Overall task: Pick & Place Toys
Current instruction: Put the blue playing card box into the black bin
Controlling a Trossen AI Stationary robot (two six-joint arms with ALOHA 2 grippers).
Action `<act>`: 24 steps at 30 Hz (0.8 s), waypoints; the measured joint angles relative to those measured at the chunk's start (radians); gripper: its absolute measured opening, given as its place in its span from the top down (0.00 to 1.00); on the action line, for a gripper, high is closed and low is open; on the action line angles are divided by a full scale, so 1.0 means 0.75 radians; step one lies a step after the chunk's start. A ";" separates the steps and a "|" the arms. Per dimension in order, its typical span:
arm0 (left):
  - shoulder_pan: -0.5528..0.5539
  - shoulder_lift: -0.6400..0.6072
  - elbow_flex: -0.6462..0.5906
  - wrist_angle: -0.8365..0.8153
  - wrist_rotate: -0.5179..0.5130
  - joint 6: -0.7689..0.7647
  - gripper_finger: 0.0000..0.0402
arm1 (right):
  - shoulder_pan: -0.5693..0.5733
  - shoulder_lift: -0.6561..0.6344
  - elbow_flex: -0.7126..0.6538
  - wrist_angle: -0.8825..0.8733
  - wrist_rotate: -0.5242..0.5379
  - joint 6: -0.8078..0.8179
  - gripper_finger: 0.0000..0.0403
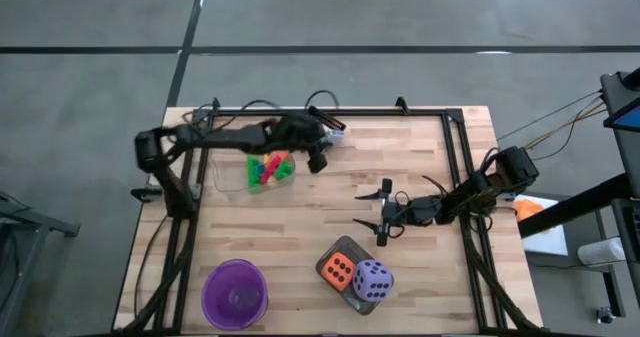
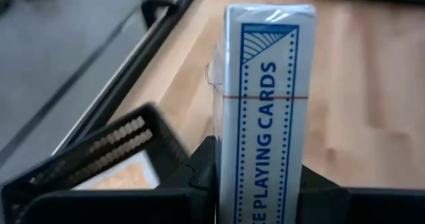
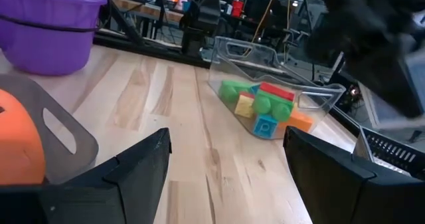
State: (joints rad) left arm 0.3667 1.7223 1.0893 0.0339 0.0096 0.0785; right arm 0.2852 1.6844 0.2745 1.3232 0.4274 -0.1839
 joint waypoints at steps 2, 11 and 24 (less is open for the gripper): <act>0.031 0.083 0.119 -0.127 -0.012 0.021 0.85 | 0.000 0.000 0.000 0.001 0.001 -0.007 0.28; 0.089 0.391 0.540 -0.539 -0.231 0.115 0.85 | 0.000 0.000 0.000 0.000 0.002 -0.009 0.28; 0.157 0.491 0.612 -0.636 -0.353 0.210 0.85 | 0.000 0.000 -0.001 0.000 0.002 -0.020 0.28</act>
State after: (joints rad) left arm 0.4846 2.0903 1.5485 -0.4430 -0.2548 0.2356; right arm 0.2852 1.6844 0.2737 1.3233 0.4286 -0.1989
